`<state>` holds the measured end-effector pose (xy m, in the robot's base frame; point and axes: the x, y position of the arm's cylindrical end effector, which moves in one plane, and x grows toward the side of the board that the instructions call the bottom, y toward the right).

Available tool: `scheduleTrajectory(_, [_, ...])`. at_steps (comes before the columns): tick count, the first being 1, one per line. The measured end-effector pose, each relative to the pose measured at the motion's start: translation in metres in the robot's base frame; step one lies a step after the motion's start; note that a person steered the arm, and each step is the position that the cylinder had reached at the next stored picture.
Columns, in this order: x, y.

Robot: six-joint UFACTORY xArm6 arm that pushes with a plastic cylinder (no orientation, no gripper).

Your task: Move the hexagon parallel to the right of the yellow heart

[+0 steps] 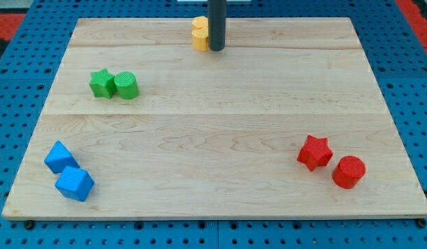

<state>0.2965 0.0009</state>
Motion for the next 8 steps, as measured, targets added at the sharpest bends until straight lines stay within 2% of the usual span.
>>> scheduleTrajectory(1, [0.031, -0.035])
scheduleTrajectory(3, [0.026, -0.156])
scheduleTrajectory(4, [0.026, -0.183])
scheduleTrajectory(6, [-0.023, -0.159])
scheduleTrajectory(7, [-0.023, -0.115])
scheduleTrajectory(8, [-0.026, -0.118])
